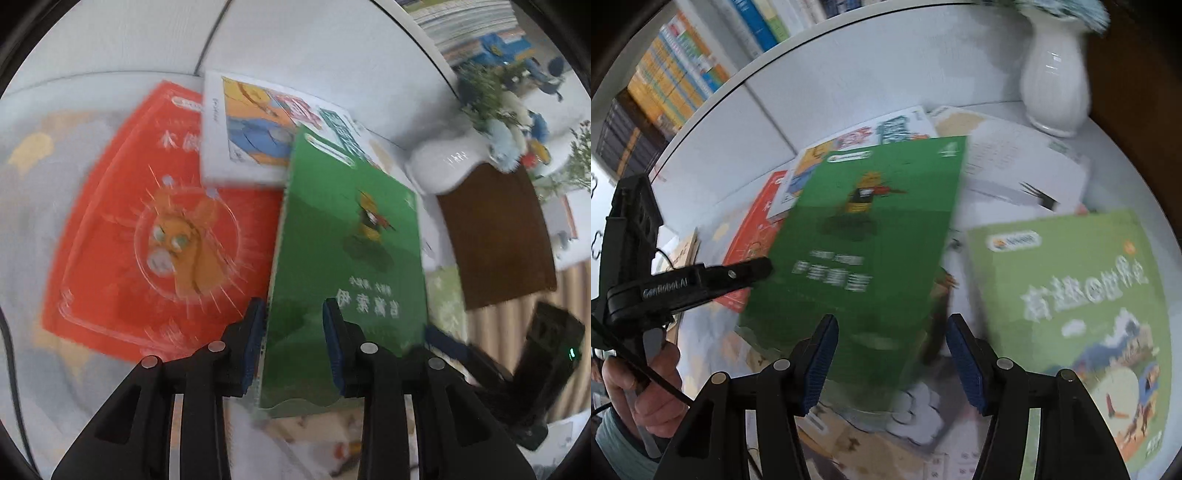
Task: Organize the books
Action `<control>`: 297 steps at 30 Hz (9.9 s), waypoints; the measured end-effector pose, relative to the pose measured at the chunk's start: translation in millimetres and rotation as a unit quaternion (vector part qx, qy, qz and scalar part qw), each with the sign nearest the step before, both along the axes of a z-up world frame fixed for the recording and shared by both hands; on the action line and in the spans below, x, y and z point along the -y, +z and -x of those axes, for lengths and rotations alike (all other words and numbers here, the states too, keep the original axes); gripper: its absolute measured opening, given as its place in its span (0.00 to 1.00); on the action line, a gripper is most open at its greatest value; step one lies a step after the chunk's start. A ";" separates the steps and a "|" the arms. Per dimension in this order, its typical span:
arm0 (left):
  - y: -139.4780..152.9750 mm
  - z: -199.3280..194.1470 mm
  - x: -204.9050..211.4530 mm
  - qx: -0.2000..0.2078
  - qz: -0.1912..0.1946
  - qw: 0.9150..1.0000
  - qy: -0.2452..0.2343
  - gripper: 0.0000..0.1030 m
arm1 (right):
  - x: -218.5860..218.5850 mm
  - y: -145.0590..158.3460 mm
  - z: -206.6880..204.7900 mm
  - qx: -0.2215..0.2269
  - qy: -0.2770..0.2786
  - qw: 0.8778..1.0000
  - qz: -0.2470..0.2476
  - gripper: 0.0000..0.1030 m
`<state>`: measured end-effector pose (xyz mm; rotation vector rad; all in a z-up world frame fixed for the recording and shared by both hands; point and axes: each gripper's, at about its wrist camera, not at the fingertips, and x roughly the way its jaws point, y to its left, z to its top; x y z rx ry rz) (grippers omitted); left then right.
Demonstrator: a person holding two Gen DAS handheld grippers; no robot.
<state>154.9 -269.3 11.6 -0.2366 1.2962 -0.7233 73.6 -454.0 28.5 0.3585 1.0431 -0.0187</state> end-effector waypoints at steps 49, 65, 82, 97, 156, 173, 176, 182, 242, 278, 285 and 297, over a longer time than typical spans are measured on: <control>-4.3 261.2 -301.8 -0.079 0.162 0.956 0.234 0.14 | -213.6 -40.1 170.2 -0.100 0.172 0.977 -0.082 0.49; -12.7 234.2 -302.3 -0.154 0.294 0.911 0.247 0.08 | -166.3 -55.9 160.0 -0.106 0.121 0.937 -0.309 0.65; 83.1 208.2 -333.2 0.016 0.181 0.973 0.139 0.12 | -270.2 58.0 139.7 0.040 0.242 0.958 -0.151 0.28; 17.9 19.5 -408.8 0.007 0.057 0.977 0.206 0.17 | -362.6 -5.2 -111.2 -0.009 0.279 0.952 -0.125 0.29; -13.7 -133.3 -428.8 0.019 -0.024 0.979 0.204 0.19 | -327.5 -26.9 -195.1 -0.102 0.241 0.965 0.032 0.16; 77.5 24.5 -329.0 0.100 -0.010 0.993 0.060 0.42 | -246.7 14.7 22.0 -0.048 0.146 0.987 -0.051 0.51; 72.5 65.0 -242.3 0.077 0.032 0.996 -0.024 0.55 | -215.0 22.4 93.0 -0.035 0.104 0.993 -0.041 0.53; 56.7 114.9 -86.1 0.020 0.077 0.989 -0.122 0.53 | -85.5 28.9 185.6 -0.021 -0.076 0.996 -0.050 0.53; -10.8 232.4 46.1 -0.132 0.147 0.979 -0.048 0.21 | 164.2 -28.2 200.1 -0.064 -0.011 0.990 -0.126 0.46; -5.6 237.0 9.6 -0.082 0.143 0.984 0.062 0.11 | 87.2 -58.3 272.0 -0.062 -0.004 0.968 -0.244 0.42; -7.4 234.7 22.1 -0.116 0.206 0.970 0.062 0.09 | 93.4 -58.4 275.0 -0.074 -0.014 0.957 -0.282 0.50; -16.5 239.1 1.2 -0.225 0.301 0.922 0.098 0.10 | 105.0 -89.0 267.5 -0.023 -0.048 0.874 -0.482 0.59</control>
